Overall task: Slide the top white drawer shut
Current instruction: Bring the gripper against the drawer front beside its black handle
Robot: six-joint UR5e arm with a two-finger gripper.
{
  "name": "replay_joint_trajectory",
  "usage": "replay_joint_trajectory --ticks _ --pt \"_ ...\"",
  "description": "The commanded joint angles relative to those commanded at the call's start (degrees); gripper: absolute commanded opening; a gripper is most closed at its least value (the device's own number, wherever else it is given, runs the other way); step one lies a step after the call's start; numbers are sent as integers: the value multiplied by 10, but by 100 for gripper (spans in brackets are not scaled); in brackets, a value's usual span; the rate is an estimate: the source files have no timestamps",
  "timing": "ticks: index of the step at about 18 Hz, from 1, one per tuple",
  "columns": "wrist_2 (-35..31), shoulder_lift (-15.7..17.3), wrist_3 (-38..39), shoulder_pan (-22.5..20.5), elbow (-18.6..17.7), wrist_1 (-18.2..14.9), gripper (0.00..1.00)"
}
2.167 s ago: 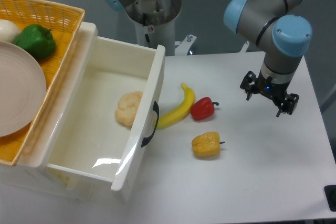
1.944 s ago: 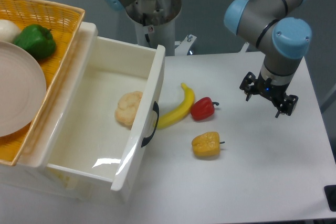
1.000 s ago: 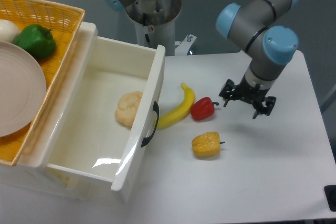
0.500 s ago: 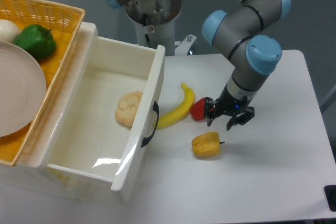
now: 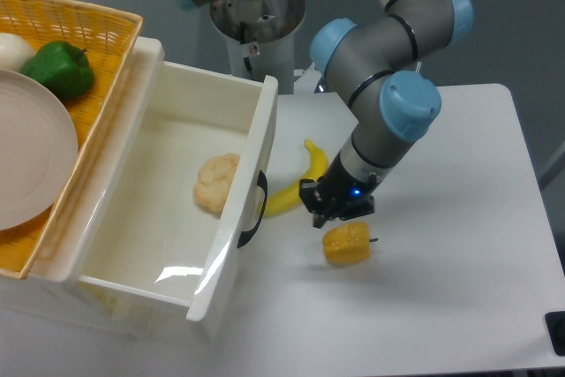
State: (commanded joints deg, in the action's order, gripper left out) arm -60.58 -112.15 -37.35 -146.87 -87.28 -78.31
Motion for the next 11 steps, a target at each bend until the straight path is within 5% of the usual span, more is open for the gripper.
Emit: replay_joint_trajectory --ticks 11 --pt "49 9 0 2 9 -61 9"
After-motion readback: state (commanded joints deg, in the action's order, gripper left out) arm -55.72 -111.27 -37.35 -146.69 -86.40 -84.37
